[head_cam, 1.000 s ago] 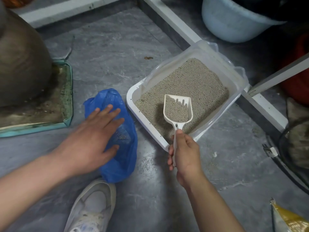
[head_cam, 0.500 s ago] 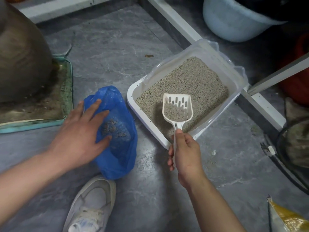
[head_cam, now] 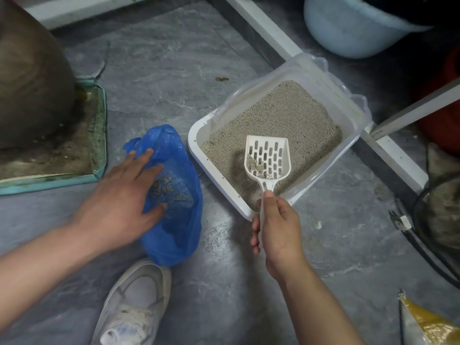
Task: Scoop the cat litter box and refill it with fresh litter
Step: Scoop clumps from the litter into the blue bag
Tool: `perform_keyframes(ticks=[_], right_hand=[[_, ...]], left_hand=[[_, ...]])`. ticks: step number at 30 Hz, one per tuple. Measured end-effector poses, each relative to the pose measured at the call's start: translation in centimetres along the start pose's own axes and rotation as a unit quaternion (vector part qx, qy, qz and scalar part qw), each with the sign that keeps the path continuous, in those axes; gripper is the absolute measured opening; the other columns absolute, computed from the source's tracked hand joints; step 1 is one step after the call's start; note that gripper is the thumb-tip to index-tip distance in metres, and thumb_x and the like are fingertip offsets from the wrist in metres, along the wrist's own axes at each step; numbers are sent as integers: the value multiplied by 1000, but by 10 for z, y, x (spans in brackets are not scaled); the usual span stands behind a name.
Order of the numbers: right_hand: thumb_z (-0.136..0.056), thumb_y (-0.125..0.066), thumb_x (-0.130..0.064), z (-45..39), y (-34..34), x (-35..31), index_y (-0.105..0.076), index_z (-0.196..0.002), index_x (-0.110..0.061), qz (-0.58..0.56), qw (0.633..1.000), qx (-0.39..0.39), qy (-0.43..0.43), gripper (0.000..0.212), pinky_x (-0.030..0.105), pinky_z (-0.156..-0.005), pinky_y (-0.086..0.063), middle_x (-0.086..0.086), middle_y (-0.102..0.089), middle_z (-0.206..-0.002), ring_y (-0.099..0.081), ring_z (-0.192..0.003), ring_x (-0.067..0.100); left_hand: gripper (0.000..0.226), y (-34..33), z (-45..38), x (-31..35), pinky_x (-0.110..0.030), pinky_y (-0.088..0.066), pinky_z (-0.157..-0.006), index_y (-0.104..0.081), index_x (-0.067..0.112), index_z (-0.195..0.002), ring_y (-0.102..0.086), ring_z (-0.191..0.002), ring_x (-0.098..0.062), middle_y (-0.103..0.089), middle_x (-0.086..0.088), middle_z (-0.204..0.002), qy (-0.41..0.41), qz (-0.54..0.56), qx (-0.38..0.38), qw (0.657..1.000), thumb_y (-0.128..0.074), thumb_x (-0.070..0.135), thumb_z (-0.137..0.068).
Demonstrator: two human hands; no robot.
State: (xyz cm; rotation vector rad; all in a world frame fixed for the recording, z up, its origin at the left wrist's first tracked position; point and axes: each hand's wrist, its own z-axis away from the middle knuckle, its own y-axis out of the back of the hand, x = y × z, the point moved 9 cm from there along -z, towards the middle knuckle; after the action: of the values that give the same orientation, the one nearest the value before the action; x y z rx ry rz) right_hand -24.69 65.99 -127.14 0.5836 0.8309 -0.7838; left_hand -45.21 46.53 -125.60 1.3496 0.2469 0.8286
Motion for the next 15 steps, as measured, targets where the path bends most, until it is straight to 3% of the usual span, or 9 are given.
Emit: perform_keyframes(ticks=[4, 9, 15], right_hand=[[-104, -46, -42, 2, -3, 3, -50, -80, -9, 7, 1000, -8, -3, 41, 23, -38, -32, 11, -53, -59, -44, -38, 21], [-103, -45, -43, 6, -6, 8, -50, -92, 5, 9, 1000, -10, -11, 49, 24, -37, -33, 11, -53, -58, -44, -38, 21], [-103, -45, -43, 12, -10, 14, -52, -93, 2, 17, 999, -13, -23, 47, 26, -38, -34, 10, -52, -57, -44, -40, 21]], left_hand=[[89, 1, 2, 0, -47, -22, -121, -42, 16, -149, -20, -151, -32, -20, -9, -165, -2, 1, 2, 1000, -41, 65, -75], [89, 2, 5, -1, -47, -23, -121, -42, 17, -150, -21, -151, -32, -20, -8, -165, -2, -3, 1, 1000, -40, 66, -75], [88, 3, 4, 1, -47, -23, -121, -41, 17, -150, -20, -151, -32, -18, -7, -166, 0, -3, -1, 1000, -44, 63, -75]])
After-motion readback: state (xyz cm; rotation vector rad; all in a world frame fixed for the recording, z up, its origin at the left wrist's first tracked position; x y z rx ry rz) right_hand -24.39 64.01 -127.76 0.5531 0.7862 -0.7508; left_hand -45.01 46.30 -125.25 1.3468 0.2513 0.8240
